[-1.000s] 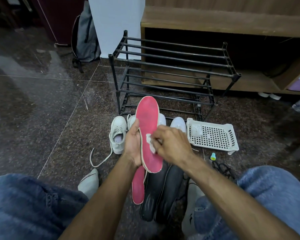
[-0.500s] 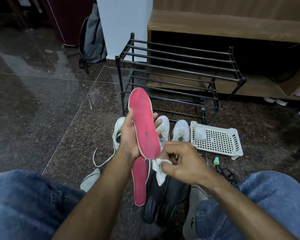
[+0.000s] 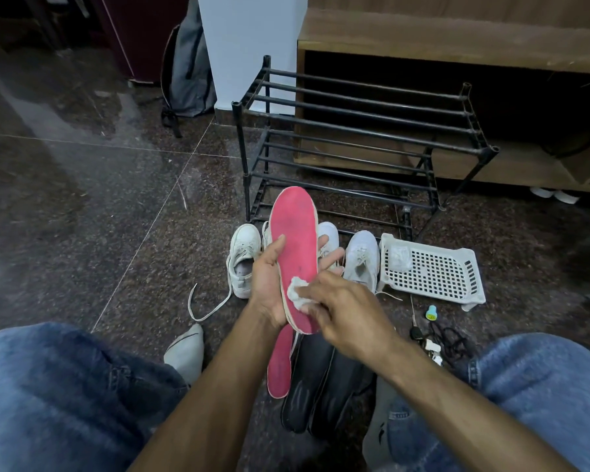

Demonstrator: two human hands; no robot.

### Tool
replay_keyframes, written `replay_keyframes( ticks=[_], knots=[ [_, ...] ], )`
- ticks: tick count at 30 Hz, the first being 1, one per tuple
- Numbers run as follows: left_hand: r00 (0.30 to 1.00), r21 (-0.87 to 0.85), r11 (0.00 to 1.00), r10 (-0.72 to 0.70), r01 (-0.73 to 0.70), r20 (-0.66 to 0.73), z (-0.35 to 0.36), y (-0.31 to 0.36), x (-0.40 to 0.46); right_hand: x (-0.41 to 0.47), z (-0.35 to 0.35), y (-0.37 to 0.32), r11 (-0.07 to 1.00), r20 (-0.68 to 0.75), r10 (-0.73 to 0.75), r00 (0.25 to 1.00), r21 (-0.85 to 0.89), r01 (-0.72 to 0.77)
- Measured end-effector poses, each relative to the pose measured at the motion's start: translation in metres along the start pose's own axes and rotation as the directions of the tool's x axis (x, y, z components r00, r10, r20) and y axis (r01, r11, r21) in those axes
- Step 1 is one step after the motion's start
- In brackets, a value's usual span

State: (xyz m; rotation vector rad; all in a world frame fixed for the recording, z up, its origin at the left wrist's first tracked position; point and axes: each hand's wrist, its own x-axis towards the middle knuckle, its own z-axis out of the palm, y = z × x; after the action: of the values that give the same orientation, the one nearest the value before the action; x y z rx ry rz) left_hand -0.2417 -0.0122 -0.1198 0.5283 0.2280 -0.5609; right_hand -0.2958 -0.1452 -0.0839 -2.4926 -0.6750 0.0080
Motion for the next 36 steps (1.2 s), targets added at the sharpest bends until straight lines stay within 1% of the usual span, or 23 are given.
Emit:
replay_keyframes(
  ticks=[2, 4, 6, 8, 12, 15, 19, 21, 23, 25, 26, 29, 31, 32, 34, 36],
  knots=[
    [1.000, 0.020, 1.000, -0.021, 0.021, 0.004, 0.001, -0.003, 0.001, 0.011, -0.005, 0.001, 0.991, -0.002, 0.000, 1.000, -0.130, 0.000],
    [0.998, 0.054, 0.997, -0.051, 0.050, 0.023, 0.001, -0.003, 0.003, 0.026, -0.010, 0.003, 0.976, -0.034, 0.033, 0.999, -0.212, -0.039],
    [0.997, 0.036, 0.998, -0.060, 0.058, 0.053, -0.001, -0.001, 0.004, 0.038, -0.016, 0.004, 0.971, -0.070, 0.070, 0.995, -0.226, -0.084],
    [0.996, 0.011, 0.998, -0.064, 0.064, 0.057, 0.000, 0.001, 0.003, 0.040, -0.015, 0.000, 0.975, -0.060, 0.078, 0.995, -0.204, -0.089],
    [1.000, -0.069, 0.997, 0.029, -0.030, -0.010, -0.006, 0.007, 0.003, 0.009, -0.004, -0.017, 0.988, 0.024, -0.026, 0.999, -0.153, 0.030],
    [0.999, -0.054, 0.998, 0.023, -0.025, -0.045, -0.009, 0.002, 0.002, 0.003, -0.006, -0.014, 0.984, 0.060, -0.022, 0.998, -0.174, 0.032],
    [0.999, 0.008, 1.000, 0.009, -0.009, -0.035, -0.003, -0.003, 0.001, 0.030, -0.017, 0.003, 0.966, -0.075, 0.060, 0.995, -0.247, -0.077],
    [0.999, 0.008, 1.000, 0.022, -0.022, -0.023, -0.001, 0.002, 0.001, 0.033, -0.017, 0.006, 0.975, -0.087, 0.059, 0.994, -0.207, -0.076],
    [0.999, 0.001, 0.999, 0.042, -0.042, -0.015, -0.001, 0.010, 0.000, 0.019, -0.010, 0.002, 0.989, -0.032, -0.020, 0.999, -0.144, 0.016],
    [0.998, -0.002, 0.998, 0.068, -0.068, 0.001, -0.002, 0.017, -0.001, 0.001, -0.002, -0.005, 0.987, 0.014, -0.094, 0.995, -0.132, 0.095],
    [0.997, -0.001, 0.997, 0.072, -0.072, 0.001, -0.001, 0.018, -0.001, -0.004, 0.001, -0.005, 0.985, 0.010, -0.111, 0.994, -0.132, 0.112],
    [0.996, -0.011, 0.996, 0.087, -0.087, -0.009, 0.002, 0.018, 0.000, -0.003, 0.002, 0.000, 0.996, -0.046, -0.077, 0.996, -0.054, 0.075],
    [0.995, -0.046, 0.993, 0.104, -0.104, -0.004, 0.003, 0.017, 0.000, 0.000, 0.001, 0.001, 0.999, -0.096, -0.033, 0.995, 0.013, 0.034],
    [0.994, -0.038, 0.994, 0.106, -0.106, 0.001, 0.003, 0.016, -0.001, 0.001, 0.001, 0.002, 0.999, -0.128, 0.000, 0.992, 0.047, 0.006],
    [0.997, -0.008, 0.997, 0.072, -0.072, 0.017, 0.001, 0.008, -0.003, 0.006, 0.001, 0.003, 0.993, -0.169, 0.078, 0.983, 0.105, -0.061],
    [0.999, -0.002, 1.000, 0.030, -0.030, 0.016, -0.002, -0.002, -0.004, 0.008, 0.001, 0.000, 0.993, -0.146, 0.091, 0.985, 0.085, -0.079]
  ],
)
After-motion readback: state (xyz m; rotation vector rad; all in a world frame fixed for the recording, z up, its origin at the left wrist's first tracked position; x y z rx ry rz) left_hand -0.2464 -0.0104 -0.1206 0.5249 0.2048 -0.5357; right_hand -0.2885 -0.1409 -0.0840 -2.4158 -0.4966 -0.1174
